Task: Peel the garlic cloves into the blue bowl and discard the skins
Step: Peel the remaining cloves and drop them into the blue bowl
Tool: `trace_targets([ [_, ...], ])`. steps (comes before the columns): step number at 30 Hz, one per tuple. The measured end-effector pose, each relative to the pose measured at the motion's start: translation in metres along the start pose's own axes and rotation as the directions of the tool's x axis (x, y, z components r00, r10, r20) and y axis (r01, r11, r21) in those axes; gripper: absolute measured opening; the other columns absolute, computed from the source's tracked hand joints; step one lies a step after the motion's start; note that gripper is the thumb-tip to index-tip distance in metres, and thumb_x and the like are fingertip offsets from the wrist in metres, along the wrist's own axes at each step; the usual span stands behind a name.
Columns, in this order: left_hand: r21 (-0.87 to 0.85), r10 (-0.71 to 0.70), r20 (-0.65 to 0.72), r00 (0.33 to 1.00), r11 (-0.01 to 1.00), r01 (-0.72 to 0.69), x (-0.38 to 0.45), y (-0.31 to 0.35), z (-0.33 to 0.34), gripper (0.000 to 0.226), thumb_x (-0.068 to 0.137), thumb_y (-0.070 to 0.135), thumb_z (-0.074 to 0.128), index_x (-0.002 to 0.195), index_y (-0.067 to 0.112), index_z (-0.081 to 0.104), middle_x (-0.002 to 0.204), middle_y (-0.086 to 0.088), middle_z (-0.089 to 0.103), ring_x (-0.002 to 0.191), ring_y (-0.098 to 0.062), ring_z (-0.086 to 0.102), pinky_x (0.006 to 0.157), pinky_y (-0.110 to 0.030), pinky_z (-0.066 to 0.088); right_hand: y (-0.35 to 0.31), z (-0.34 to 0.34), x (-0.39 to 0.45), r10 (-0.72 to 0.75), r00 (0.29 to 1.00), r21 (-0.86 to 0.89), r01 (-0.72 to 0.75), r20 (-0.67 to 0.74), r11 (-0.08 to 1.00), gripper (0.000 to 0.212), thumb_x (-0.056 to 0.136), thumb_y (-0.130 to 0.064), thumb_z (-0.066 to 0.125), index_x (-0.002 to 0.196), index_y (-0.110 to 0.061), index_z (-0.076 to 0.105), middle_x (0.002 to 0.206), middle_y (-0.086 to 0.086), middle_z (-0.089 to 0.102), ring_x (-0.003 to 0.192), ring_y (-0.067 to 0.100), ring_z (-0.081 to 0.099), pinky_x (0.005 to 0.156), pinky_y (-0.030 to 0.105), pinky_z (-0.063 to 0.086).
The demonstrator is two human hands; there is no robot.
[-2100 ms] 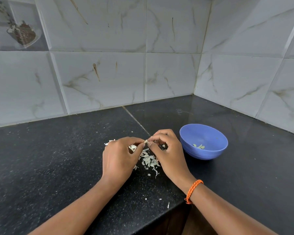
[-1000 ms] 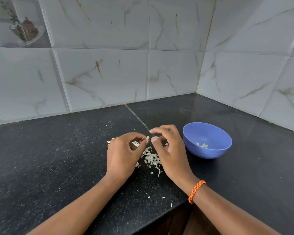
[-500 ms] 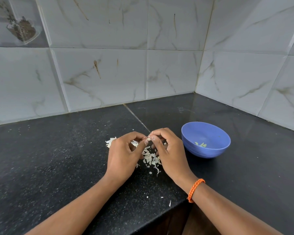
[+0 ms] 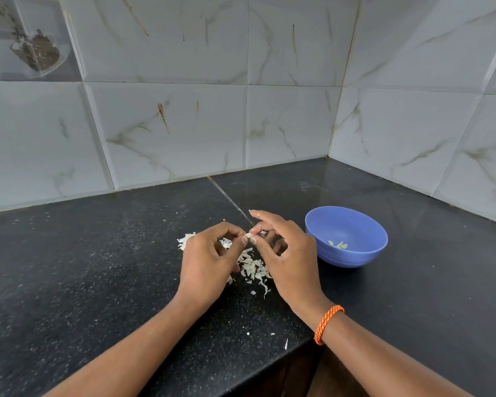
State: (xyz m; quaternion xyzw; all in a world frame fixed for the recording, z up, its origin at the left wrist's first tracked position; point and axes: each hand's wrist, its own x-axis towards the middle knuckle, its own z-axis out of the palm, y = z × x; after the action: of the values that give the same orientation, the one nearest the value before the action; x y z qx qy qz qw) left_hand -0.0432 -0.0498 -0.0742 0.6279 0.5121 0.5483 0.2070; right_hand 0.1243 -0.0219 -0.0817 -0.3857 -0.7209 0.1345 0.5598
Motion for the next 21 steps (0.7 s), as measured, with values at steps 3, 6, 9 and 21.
trace_targets([
  [3,-0.056,-0.013,-0.013,1.0,0.998,0.012,-0.0002,0.0003,-0.0001,0.006,0.1,0.025,0.077,0.1,0.03,0.081,0.09,0.013,0.08,0.063,-0.017,0.077,0.068,-0.053,0.064,0.0004,-0.0002,-0.0003,0.009,1.0,-0.021,-0.009,-0.02,1.0,0.045,0.095,-0.015,0.081,0.133,-0.036,0.071,0.098,-0.021,0.074,0.086,0.016,0.067,0.067,0.033,0.058],
  [6,-0.088,-0.029,-0.009,1.0,0.996,0.028,0.0,-0.0001,0.0005,0.005,0.099,0.023,0.079,0.1,0.027,0.082,0.09,0.012,0.082,0.07,-0.015,0.08,0.074,-0.054,0.065,-0.0001,0.0001,-0.0001,-0.011,1.0,-0.085,0.009,-0.022,0.996,0.048,0.094,-0.015,0.081,0.134,-0.039,0.07,0.095,-0.022,0.072,0.084,0.013,0.066,0.066,0.035,0.059],
  [9,-0.127,-0.027,-0.002,1.0,0.992,0.027,0.0011,-0.0013,0.0011,0.008,0.1,0.018,0.077,0.1,0.024,0.084,0.091,0.009,0.082,0.08,-0.014,0.081,0.082,-0.05,0.066,-0.0019,0.0023,-0.0021,-0.056,0.998,-0.241,0.049,-0.022,0.969,0.05,0.092,-0.019,0.082,0.135,-0.039,0.068,0.092,-0.029,0.063,0.083,0.008,0.064,0.067,0.036,0.059],
  [21,-0.092,-0.018,-0.013,1.0,0.996,0.017,-0.0008,0.0033,0.0038,0.017,0.092,0.003,0.082,0.098,0.018,0.087,0.09,0.014,0.083,0.087,-0.005,0.08,0.086,-0.032,0.066,-0.0054,0.0076,-0.0057,-0.078,0.997,-0.318,0.081,0.024,0.944,0.041,0.093,-0.016,0.076,0.129,-0.031,0.065,0.089,-0.012,0.069,0.079,0.01,0.064,0.066,0.037,0.059],
])
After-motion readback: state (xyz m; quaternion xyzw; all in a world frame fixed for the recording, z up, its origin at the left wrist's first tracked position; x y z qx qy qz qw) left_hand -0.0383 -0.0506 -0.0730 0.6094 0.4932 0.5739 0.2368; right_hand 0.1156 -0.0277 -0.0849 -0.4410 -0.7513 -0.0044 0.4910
